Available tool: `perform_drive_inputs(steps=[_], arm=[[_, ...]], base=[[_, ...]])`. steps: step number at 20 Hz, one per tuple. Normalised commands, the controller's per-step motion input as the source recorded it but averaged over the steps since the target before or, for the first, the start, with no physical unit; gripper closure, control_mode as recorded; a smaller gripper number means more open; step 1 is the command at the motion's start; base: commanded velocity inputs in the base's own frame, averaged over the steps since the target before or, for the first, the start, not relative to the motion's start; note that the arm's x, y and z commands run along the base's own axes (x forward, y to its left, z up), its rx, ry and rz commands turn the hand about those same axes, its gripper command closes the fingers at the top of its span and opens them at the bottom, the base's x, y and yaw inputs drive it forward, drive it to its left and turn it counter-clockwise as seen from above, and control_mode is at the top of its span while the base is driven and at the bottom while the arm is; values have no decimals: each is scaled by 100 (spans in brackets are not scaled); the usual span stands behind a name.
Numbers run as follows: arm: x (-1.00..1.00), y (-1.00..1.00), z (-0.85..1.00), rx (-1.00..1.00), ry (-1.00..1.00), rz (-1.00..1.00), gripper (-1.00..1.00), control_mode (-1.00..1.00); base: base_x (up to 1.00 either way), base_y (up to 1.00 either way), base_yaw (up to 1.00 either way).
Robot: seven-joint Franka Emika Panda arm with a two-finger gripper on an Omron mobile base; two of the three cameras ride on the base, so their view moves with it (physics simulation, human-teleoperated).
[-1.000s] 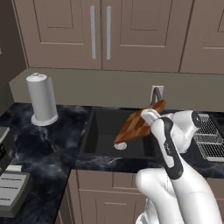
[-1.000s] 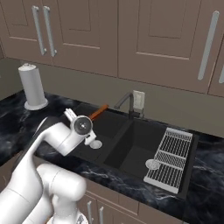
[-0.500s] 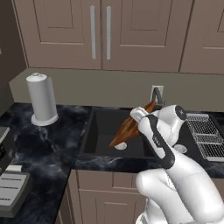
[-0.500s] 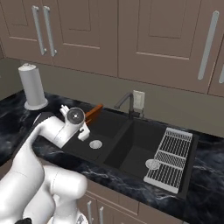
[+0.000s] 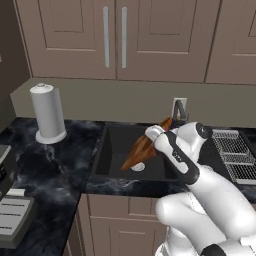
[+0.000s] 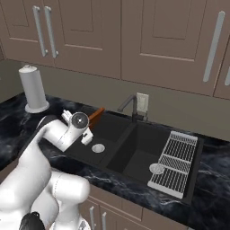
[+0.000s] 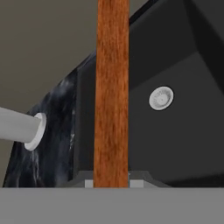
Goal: Move the cutting board and knife to the sink. Then move spray from the cabinet to the counter.
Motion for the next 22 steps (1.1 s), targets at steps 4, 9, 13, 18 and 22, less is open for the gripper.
perform_drive_inputs(steps=[4, 9, 13, 18, 22], arm=[[23, -4, -26, 0, 0, 11, 100, -100], [32, 0, -19, 0, 0, 12, 100, -100], [31, 0, -22, 1, 1, 9, 100, -100], [29, 0, -24, 6, 0, 5, 100, -100], [24, 0, -28, 9, 3, 3, 100, -100]], base=[[0, 0, 0], [0, 0, 0], [0, 0, 0], [0, 0, 0], [0, 0, 0]])
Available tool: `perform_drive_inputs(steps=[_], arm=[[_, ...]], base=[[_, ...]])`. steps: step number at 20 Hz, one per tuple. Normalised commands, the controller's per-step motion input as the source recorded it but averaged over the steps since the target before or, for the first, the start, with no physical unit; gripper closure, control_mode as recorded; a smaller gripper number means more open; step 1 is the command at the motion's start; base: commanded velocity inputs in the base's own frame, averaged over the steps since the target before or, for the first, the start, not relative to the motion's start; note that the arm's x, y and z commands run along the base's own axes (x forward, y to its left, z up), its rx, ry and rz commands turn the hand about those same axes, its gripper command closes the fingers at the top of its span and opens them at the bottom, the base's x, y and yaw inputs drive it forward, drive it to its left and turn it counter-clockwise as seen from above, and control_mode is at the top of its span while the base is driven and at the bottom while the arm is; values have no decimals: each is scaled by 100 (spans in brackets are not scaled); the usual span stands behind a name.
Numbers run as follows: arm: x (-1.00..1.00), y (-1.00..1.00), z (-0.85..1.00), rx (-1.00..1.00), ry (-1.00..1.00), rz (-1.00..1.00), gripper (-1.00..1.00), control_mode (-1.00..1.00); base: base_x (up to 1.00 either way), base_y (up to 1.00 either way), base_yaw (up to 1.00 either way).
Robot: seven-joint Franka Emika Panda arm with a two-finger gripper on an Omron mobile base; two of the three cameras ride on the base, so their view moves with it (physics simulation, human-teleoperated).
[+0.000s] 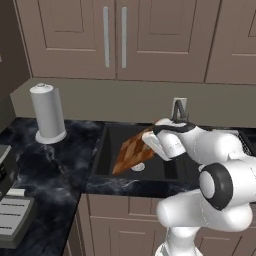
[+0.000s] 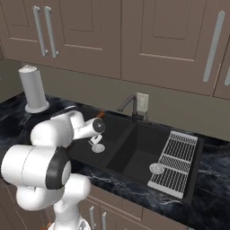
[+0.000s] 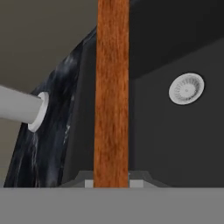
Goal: Move the cutting board and knife to the sink. Then move spray from the cabinet to the counter.
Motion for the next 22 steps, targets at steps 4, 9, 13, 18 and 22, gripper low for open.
perform_drive_inputs(steps=[4, 9, 13, 18, 22], arm=[[29, 0, -28, 11, 6, 1, 100, -100], [30, 2, -30, 5, 11, 2, 100, -100], [32, 0, -26, 0, 14, 6, 100, -100], [37, 0, -23, 0, 11, 9, 100, -100], [35, 0, -18, 0, 8, 10, 100, -100]], base=[[0, 0, 0], [0, 0, 0], [0, 0, 0], [0, 0, 0], [0, 0, 0]])
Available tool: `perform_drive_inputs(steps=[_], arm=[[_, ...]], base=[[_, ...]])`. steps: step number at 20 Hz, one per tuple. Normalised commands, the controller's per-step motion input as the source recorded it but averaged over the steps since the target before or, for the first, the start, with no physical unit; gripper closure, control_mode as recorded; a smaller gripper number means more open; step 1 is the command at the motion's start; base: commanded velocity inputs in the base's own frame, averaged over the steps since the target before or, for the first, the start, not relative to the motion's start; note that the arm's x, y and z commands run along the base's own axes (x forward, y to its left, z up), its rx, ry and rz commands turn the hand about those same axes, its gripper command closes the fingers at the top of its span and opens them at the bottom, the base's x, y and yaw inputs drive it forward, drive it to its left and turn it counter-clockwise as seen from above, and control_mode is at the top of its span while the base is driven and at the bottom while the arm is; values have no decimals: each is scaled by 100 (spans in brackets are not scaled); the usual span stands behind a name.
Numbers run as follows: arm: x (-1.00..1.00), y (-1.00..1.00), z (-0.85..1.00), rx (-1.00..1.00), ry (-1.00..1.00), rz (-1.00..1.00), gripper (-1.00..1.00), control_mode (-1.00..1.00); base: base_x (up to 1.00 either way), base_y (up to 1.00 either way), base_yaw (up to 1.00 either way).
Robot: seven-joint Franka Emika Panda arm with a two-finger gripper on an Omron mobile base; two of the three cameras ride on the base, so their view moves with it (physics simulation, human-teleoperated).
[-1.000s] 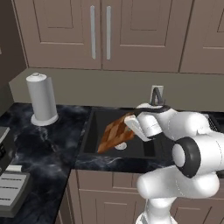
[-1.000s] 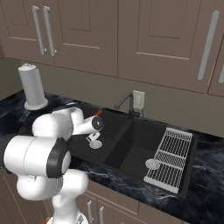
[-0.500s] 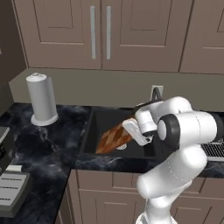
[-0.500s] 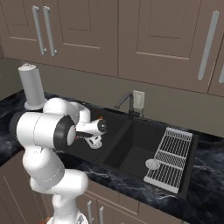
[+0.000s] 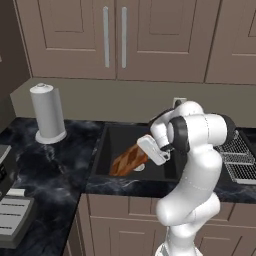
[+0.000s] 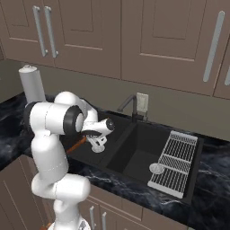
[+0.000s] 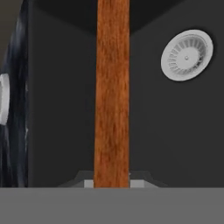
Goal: Move the cutting board and knife to the sink. Then move spray from the cabinet to the counter.
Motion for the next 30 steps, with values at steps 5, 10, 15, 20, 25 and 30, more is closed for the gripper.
perform_drive_inputs(steps=[5, 10, 15, 20, 25, 30], arm=[[29, 1, -19, 0, 3, 9, 100, -100], [26, 11, -23, 0, 0, 2, 100, -100], [19, 15, -25, 0, 0, 0, 100, -100], [4, 23, -26, 0, 0, 0, 100, -100], [1, 30, -18, 0, 0, 0, -100, -100], [0, 15, -3, -1, 0, 0, -100, -100]], base=[[0, 0, 0], [0, 0, 0], [0, 0, 0], [0, 0, 0], [0, 0, 0], [0, 0, 0]])
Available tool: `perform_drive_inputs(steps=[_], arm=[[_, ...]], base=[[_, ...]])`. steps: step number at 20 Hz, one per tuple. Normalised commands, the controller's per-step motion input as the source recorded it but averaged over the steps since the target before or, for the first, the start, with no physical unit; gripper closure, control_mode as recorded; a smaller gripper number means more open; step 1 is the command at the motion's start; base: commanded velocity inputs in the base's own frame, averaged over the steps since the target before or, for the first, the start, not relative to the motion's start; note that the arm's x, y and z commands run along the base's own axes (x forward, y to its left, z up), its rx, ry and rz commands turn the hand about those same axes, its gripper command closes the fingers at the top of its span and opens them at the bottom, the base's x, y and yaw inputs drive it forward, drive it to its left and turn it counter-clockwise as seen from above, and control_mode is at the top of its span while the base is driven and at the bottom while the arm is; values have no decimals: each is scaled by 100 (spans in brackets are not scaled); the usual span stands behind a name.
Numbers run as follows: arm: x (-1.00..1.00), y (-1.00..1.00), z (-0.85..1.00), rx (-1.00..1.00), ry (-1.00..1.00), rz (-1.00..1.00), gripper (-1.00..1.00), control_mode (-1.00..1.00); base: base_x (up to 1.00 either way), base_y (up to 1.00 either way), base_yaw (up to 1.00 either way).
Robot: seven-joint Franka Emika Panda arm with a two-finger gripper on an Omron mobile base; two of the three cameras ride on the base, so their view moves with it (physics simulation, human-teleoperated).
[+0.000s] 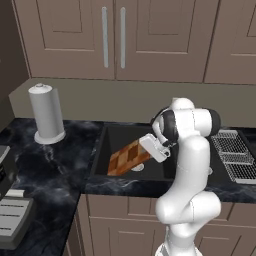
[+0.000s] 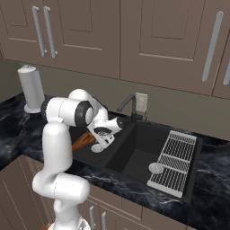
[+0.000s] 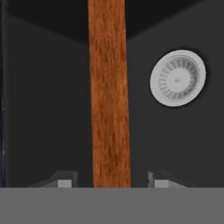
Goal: Move the cutting board and knife to the sink. Then move spray from the cabinet to the counter.
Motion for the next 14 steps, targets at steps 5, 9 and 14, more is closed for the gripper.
perform_drive_inputs(steps=[5, 9, 14], arm=[[0, 19, 3, -11, 0, 0, -100, -100], [0, 12, 16, -23, 0, 0, -100, -100], [-3, -3, 18, -21, 3, 0, -100, -100]], base=[[0, 0, 0], [0, 0, 0], [0, 0, 0]])
